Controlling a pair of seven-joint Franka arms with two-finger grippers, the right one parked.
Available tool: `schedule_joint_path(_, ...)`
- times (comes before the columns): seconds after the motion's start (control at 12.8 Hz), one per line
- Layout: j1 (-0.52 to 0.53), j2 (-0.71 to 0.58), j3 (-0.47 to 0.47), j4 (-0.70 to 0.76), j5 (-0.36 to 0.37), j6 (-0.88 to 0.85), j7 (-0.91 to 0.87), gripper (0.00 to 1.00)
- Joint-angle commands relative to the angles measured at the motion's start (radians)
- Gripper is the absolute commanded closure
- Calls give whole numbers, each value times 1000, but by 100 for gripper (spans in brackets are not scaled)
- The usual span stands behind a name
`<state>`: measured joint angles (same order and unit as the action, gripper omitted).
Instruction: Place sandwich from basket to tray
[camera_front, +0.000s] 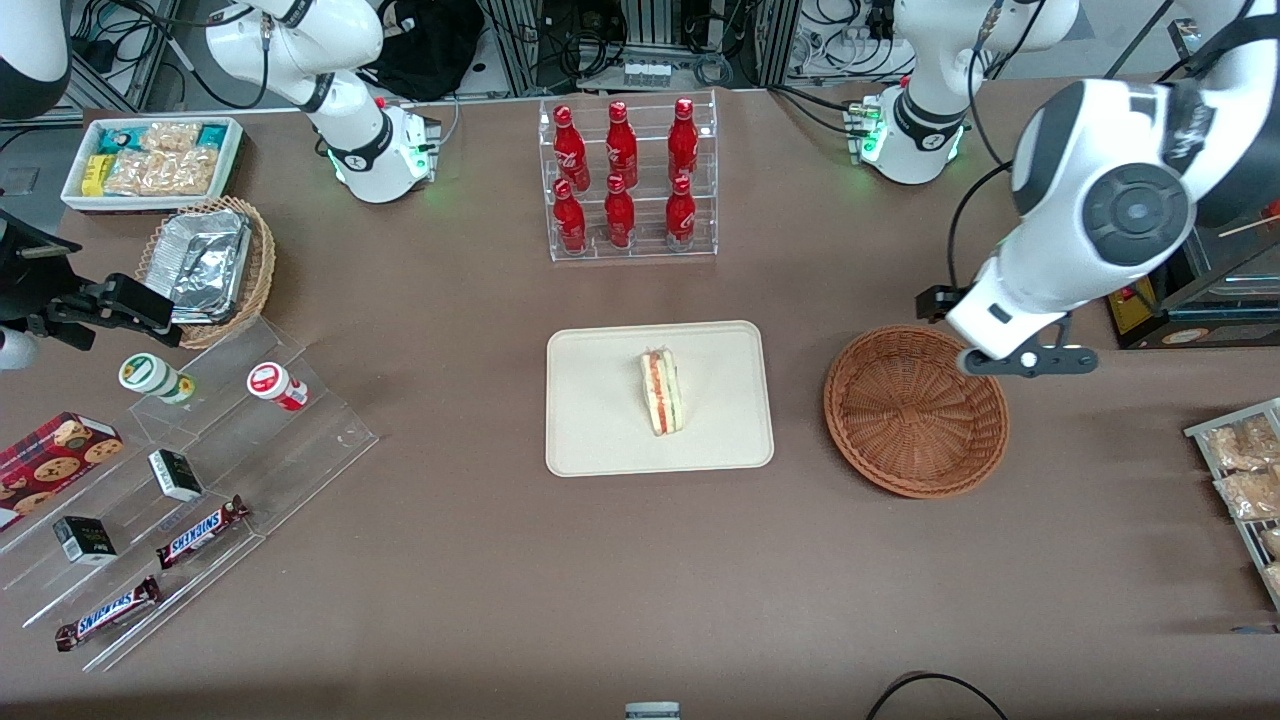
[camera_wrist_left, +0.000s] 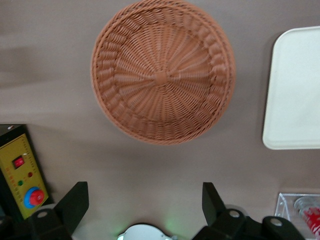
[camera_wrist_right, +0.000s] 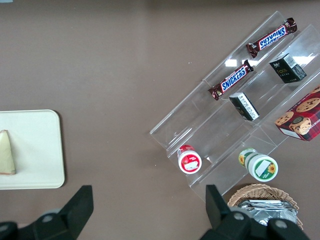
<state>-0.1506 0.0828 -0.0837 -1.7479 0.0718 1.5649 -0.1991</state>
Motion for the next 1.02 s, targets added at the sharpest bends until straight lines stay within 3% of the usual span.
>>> schedule_joint_path(0.0, 94, -61, -47, -16, -15, -54, 91, 0)
schedule_joint_path(0.39, 200, -90, -91, 59, -20, -175, 162, 0)
schedule_joint_path(0.94, 210, -103, -19, 152, -20, -238, 164, 0)
